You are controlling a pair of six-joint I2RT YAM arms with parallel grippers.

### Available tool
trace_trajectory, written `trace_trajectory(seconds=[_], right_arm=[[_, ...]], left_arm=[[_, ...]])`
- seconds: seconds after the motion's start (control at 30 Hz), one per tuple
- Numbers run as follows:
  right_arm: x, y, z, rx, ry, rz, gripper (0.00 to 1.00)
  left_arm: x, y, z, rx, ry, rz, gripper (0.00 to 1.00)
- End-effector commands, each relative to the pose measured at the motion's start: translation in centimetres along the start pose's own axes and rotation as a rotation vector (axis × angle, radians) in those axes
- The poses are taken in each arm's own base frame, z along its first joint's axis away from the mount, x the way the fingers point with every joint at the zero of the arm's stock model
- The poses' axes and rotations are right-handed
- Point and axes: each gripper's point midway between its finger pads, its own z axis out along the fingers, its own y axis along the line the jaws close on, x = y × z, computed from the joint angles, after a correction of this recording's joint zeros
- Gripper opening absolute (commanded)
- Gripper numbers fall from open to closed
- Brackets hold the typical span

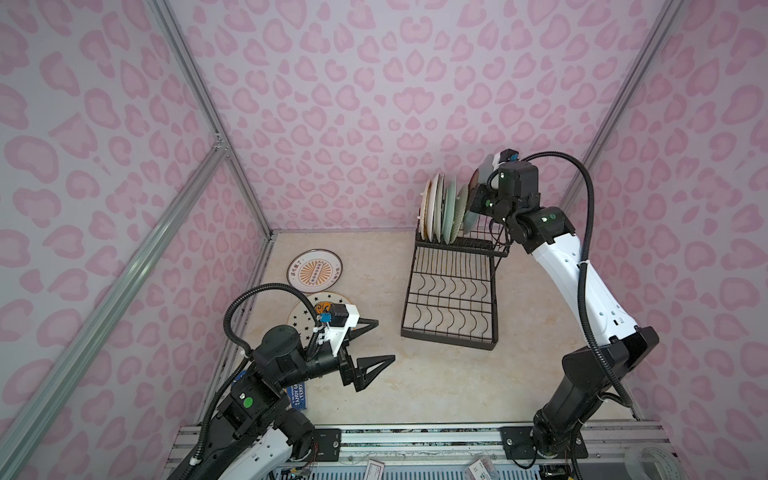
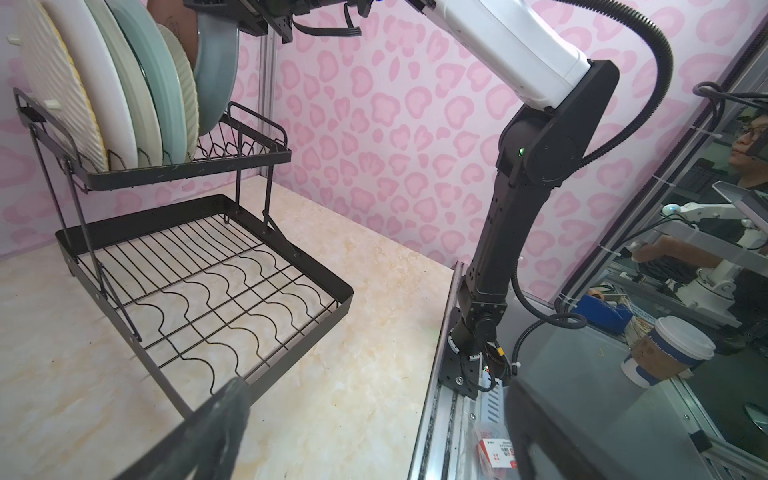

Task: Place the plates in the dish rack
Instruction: 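Lower the teal plate with the right gripper into a slot beside the plates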

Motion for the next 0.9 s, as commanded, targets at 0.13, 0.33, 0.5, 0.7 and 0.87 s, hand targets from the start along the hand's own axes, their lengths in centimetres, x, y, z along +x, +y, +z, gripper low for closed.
trace_trajectory(seconds=[0.13, 0.33, 0.5, 0.7, 0.87], right_arm=[[-1.0, 1.7, 0.2, -0.069, -0.039, -0.004, 0.0], [-0.1, 1.4, 0.8, -0.066, -0.015, -0.014, 0.0], [0.7, 1.1, 1.3, -0.07, 0.022, -0.029, 0.0], [1.0, 0.6, 1.4, -0.042, 0.04, -0.068, 0.0], [1.4, 0.1, 2.0, -0.019, 0.061, -0.082, 0.0]], left_arm=[[-0.1, 0.2, 0.2, -0.004, -0.003, 0.018, 0.98], [-0.1, 0.2, 0.2, -0.006, -0.003, 0.018, 0.97], [-0.1, 0.2, 0.1, -0.007, -0.004, 0.02, 0.97], [-0.1, 0.2, 0.1, -0.007, -0.003, 0.019, 0.97], [0.0, 0.2, 0.2, -0.006, -0.001, 0.018, 0.98]])
